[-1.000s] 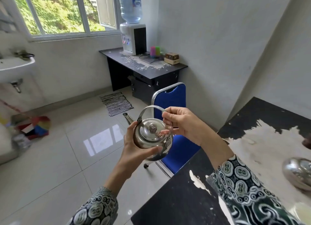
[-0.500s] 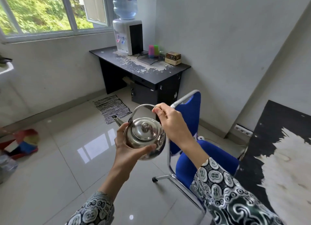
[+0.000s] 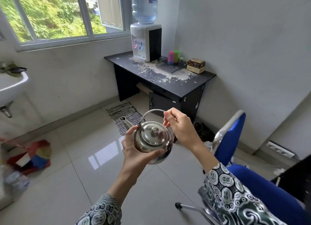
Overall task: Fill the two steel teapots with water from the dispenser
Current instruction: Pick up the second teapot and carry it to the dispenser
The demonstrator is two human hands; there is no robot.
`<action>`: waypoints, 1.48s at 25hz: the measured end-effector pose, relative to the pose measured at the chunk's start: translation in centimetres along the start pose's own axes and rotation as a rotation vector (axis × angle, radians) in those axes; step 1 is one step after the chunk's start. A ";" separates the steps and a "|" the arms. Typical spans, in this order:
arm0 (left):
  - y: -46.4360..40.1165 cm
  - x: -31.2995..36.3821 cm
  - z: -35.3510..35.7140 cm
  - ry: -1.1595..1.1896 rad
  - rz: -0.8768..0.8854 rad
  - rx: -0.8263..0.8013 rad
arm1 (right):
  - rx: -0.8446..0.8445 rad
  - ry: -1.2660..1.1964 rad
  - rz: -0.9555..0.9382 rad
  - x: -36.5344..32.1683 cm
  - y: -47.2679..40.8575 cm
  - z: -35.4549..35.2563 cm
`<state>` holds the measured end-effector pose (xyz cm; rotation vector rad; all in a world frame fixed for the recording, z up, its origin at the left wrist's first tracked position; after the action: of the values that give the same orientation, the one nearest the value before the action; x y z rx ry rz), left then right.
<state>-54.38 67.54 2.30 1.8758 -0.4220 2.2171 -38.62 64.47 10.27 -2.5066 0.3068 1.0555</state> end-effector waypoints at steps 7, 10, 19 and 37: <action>-16.2 -3.0 -1.9 0.021 -0.027 0.072 | -0.170 0.014 -0.088 1.0 -15.2 5.1; -23.4 -3.8 -1.6 0.052 -0.042 0.044 | -0.260 0.027 -0.095 2.0 -22.4 7.3; -44.2 -6.8 -3.3 -0.095 -0.149 -0.018 | -0.356 -0.042 -0.007 5.4 -42.7 15.6; -91.1 -7.8 -4.8 -0.258 -0.012 -0.357 | -0.247 -0.009 0.207 17.6 -81.8 26.4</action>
<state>-26.72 154.87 1.48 1.9549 -0.7890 1.7498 -14.69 148.58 3.54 -2.7328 0.4670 1.2520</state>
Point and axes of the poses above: each hand's wrist, its own y-axis away from the middle knuckle, its own z-axis out of the palm, x = y × z, the point moved 9 cm from there along -y, towards the middle knuckle, and after that the axes turned 13 degrees about y, right-handed, at the moved point
